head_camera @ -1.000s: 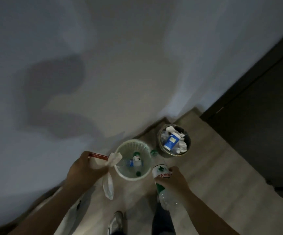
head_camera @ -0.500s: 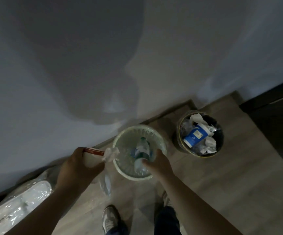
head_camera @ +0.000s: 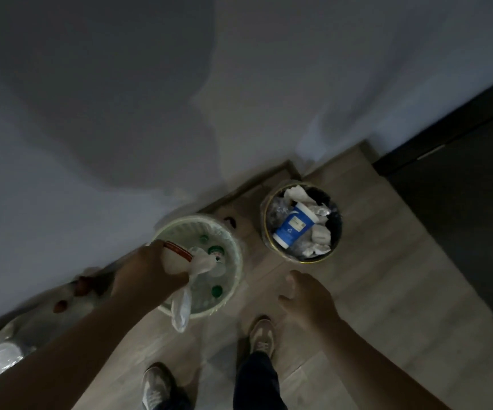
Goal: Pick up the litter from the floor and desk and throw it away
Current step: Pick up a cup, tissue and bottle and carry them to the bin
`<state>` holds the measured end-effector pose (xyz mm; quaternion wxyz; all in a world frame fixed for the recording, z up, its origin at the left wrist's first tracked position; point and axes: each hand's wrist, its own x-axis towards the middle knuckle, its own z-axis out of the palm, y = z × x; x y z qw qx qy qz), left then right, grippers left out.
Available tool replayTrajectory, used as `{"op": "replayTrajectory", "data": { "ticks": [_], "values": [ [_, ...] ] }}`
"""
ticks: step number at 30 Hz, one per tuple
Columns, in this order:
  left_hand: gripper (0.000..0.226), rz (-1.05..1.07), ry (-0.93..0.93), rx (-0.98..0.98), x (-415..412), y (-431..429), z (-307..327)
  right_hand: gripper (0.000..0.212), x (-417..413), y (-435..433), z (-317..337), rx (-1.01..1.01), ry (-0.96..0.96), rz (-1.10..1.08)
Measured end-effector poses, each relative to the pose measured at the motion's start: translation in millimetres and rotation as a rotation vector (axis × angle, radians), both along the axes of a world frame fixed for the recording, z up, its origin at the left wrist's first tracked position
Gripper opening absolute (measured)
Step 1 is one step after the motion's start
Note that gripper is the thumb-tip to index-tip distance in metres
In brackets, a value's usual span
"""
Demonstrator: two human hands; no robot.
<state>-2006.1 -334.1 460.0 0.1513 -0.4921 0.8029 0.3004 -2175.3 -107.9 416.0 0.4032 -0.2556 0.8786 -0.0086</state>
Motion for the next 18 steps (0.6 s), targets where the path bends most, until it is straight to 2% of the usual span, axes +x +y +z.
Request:
{"op": "replayTrajectory", "data": {
  "ticks": [7,12,18],
  "values": [
    [0.066,-0.126,-0.02,0.034,-100.6,46.4,-31.6,0.051,-58.9,51.4,0.1,0.014,0.008,-0.125],
    [0.065,-0.118,0.03,0.189,-175.5,84.0,-67.3,0.049,-95.3,87.1,-8.9,0.002,-0.033,-0.269],
    [0.062,-0.218,0.098,0.184,-246.8,123.1,-106.9,0.048,-131.5,119.0,-25.2,-0.044,-0.072,-0.39]
  ]
}}
